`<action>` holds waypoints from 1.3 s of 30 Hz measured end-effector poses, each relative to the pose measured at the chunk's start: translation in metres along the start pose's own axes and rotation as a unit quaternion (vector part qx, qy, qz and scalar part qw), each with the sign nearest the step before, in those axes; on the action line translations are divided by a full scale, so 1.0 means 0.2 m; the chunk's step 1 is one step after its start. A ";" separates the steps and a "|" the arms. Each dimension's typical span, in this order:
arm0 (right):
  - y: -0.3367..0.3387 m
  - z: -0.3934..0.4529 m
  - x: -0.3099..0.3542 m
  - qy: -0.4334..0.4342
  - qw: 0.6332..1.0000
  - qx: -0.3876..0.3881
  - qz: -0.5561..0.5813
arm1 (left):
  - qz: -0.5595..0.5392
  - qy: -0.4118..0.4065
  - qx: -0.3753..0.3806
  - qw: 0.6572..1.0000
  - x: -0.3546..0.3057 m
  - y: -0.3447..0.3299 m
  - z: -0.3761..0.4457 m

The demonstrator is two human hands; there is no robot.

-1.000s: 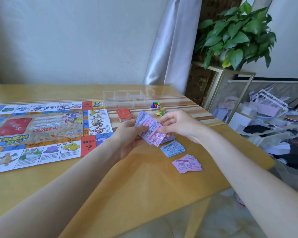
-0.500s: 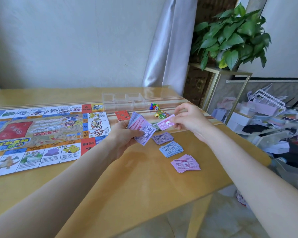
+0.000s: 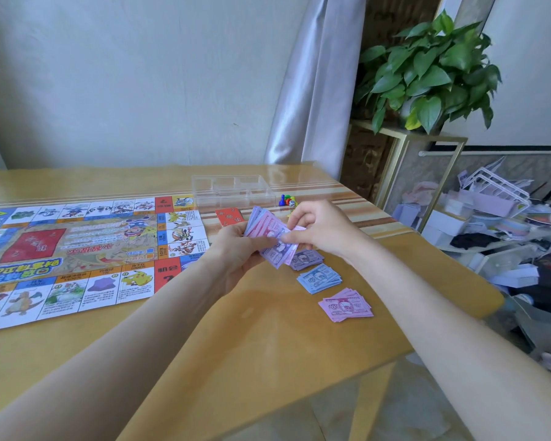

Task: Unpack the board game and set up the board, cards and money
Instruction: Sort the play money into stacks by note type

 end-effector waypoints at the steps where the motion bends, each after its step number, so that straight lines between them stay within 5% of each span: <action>1: 0.00 0.00 0.00 -0.002 1.000 -0.003 -0.003 | -0.008 0.002 0.000 1.000 0.00 -0.01 0.00; 10: 0.11 -0.05 -0.01 -0.016 0.996 0.034 0.083 | -0.026 0.019 -0.053 0.998 0.03 0.07 0.00; 19: 0.01 -0.02 -0.02 -0.015 0.996 0.004 0.090 | -0.022 0.017 0.025 0.999 0.02 -0.04 -0.02; 32: -0.07 -0.01 -0.03 -0.041 0.983 0.018 0.178 | -0.005 0.001 -0.004 1.000 0.00 0.01 -0.02; 39: -0.06 -0.02 -0.06 -0.052 0.984 -0.011 0.171 | -0.016 0.031 0.054 0.998 0.02 -0.02 -0.04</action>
Point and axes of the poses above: each hand's wrist, its own z-axis towards the middle knuckle, its own y-axis out of the back of the hand, x = y × z, the point moved 6 cm from there along z, towards the middle knuckle, and after that the axes turned 5 degrees about x, right-handed, at the moved point
